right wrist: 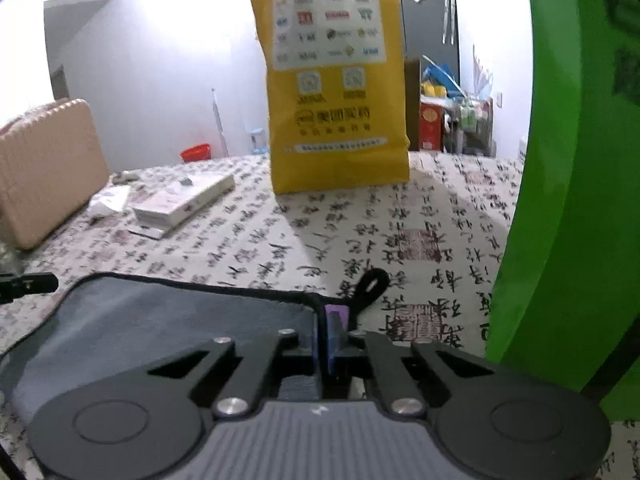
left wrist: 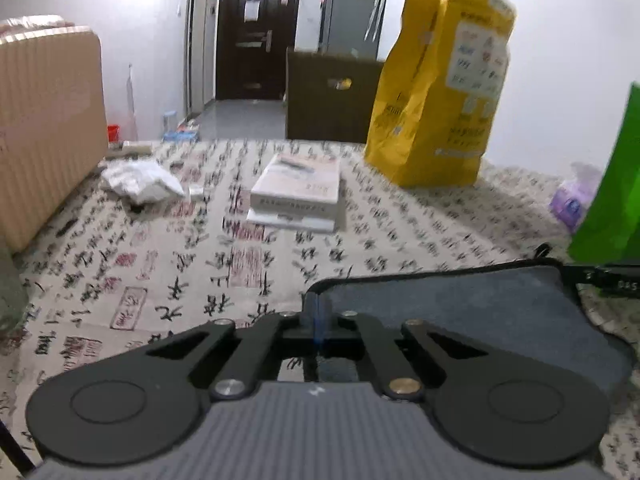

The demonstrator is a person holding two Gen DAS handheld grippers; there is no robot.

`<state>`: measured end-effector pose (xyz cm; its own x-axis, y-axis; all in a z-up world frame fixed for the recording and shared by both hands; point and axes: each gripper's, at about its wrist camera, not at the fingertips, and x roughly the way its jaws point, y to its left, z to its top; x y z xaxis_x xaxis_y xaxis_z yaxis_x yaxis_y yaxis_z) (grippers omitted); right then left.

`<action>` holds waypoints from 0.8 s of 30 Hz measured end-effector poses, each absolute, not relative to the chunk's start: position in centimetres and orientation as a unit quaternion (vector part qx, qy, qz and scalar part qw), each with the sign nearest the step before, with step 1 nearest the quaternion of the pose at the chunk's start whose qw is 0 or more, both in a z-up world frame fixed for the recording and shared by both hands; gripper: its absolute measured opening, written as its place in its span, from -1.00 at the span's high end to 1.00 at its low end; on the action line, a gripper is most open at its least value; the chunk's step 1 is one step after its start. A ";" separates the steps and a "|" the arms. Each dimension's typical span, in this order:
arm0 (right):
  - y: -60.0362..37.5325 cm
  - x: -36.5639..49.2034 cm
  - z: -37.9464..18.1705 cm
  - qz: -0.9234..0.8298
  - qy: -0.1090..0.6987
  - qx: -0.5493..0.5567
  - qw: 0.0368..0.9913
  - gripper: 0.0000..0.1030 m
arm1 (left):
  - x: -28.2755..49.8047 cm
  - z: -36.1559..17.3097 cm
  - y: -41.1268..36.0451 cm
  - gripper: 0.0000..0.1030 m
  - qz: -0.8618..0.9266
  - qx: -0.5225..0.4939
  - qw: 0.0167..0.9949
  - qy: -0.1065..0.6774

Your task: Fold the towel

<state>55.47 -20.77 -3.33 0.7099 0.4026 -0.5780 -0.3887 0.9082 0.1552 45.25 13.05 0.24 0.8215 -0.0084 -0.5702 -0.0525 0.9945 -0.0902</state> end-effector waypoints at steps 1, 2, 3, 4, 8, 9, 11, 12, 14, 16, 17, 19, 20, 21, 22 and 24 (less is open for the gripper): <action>-21.0 55.0 -2.8 0.215 0.309 0.018 0.926 0.93 | 44.7 0.8 13.1 0.99 0.009 -0.053 0.955 0.290; -21.2 54.5 -2.4 0.218 0.304 0.024 0.927 0.93 | 44.0 1.5 13.1 0.99 0.008 -0.055 0.957 0.283; -21.3 54.1 -1.9 0.223 0.298 0.028 0.928 0.94 | 43.4 2.1 13.2 0.99 0.008 -0.056 0.960 0.276; -21.5 53.5 -1.4 0.226 0.289 0.029 0.930 0.94 | 42.6 2.7 13.3 0.99 0.008 -0.060 0.962 0.267; -22.8 50.2 0.5 0.235 0.264 0.047 0.934 0.94 | 38.8 5.1 13.7 0.99 0.005 -0.061 0.969 0.238; -23.2 49.4 0.9 0.239 0.260 0.051 0.934 0.94 | 38.1 5.4 13.7 0.98 0.006 -0.060 0.971 0.231; -23.9 47.9 1.5 0.240 0.252 0.058 0.936 0.94 | 37.7 5.5 13.7 0.91 0.013 -0.060 0.971 0.231; -24.0 47.3 1.7 0.238 0.247 0.056 0.938 0.94 | 38.0 5.2 13.7 0.63 0.020 -0.061 0.969 0.239; -23.9 47.0 1.8 0.235 0.251 0.051 0.938 0.94 | 39.4 4.1 13.6 -0.12 0.009 -0.067 0.959 0.275; -23.7 47.0 1.6 0.228 0.267 0.046 0.935 0.93 | 40.7 2.8 13.1 -0.18 0.013 -0.062 0.953 0.295; -23.4 47.1 1.3 0.222 0.276 0.039 0.934 0.93 | 41.3 2.2 12.7 -0.16 0.014 -0.053 0.951 0.305; -23.2 47.2 0.5 0.214 0.292 0.025 0.932 0.93 | 42.9 1.4 11.9 -0.18 -0.001 -0.041 0.948 0.317; -23.2 47.4 0.1 0.207 0.300 0.021 0.931 0.92 | 43.7 1.1 11.6 -0.17 -0.005 -0.034 0.946 0.322; -23.2 47.5 -0.4 0.200 0.306 0.019 0.930 0.92 | 44.5 0.8 11.3 -0.13 0.000 -0.028 0.946 0.324; -23.4 47.7 -0.8 0.197 0.311 0.021 0.929 0.92 | 45.3 0.6 11.0 -0.13 0.003 -0.021 0.946 0.324; -23.7 47.9 -1.5 0.197 0.317 0.030 0.927 0.92 | 47.0 -0.1 10.5 -0.07 -0.010 -0.010 0.944 0.330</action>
<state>47.89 -23.70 -1.54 0.7221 0.3842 -0.5753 -0.3460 0.9207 0.1805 46.95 10.51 -0.08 0.7816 -0.0248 -0.6233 0.0112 0.9996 -0.0257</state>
